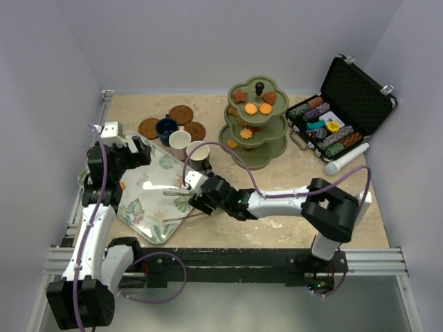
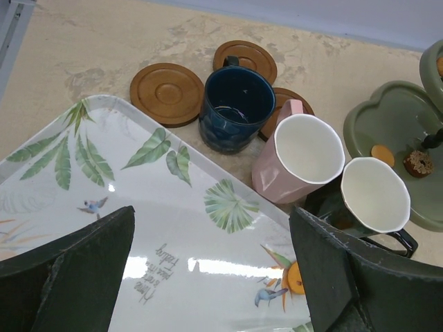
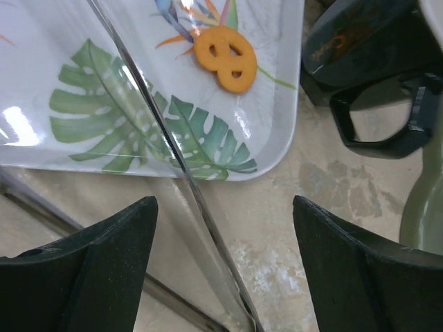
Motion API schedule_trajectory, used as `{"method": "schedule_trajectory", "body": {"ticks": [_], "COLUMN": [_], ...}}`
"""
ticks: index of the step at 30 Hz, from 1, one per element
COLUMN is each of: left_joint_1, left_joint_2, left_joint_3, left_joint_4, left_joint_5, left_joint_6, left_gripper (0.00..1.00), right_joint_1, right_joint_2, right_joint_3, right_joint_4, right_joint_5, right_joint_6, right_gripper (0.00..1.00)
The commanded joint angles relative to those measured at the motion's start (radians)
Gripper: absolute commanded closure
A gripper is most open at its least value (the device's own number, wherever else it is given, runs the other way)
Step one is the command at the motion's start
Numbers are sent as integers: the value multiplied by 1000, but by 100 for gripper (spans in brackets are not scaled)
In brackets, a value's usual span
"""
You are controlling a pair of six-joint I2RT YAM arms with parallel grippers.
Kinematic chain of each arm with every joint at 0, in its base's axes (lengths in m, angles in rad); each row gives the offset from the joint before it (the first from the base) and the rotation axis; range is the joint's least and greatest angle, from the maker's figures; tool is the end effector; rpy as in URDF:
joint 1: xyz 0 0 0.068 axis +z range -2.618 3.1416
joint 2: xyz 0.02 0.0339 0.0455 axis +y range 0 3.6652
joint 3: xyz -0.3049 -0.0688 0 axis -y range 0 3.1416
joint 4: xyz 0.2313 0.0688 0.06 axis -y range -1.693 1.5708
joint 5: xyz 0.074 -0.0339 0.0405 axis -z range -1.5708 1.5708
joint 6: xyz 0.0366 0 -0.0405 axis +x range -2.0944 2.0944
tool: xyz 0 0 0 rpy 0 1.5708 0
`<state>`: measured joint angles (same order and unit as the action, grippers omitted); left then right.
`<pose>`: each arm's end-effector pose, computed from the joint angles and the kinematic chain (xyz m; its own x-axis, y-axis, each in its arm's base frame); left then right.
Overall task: Serve the afternoon tea
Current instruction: Pick up the clamp from the tray.
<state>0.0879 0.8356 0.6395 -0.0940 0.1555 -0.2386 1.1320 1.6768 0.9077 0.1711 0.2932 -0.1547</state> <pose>0.1595 0.0084 0.3219 -0.2913 -0.2601 -0.9206 -0.0080 0.9630 -0.2695 0.1584 0.3126 0.2375 -0.1184 -0.5996 -0.7915 -0.7929 0.5370 -0.2881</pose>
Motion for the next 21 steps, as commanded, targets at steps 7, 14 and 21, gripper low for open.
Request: {"method": "schedule_trajectory", "body": {"ticks": [7,14,21], "left_joint_1": [-5,-8,-13], "left_joint_2": [3,2,-6], "left_joint_3": [15,15,12], "left_joint_4": [39,48,68], "left_joint_5": [65,95,151], "left_joint_6": [25,32,47], "left_gripper": [3,3,3], "right_joint_1": [-14,-14,-12], "right_joint_2": [120,83,46], "right_joint_3": [80,92,123], "right_joint_4": [-21,-93,-169], "right_joint_5": [-52,-65,-71], "right_joint_6": [-72,-48,-6], "right_gripper": [42,66,100]}}
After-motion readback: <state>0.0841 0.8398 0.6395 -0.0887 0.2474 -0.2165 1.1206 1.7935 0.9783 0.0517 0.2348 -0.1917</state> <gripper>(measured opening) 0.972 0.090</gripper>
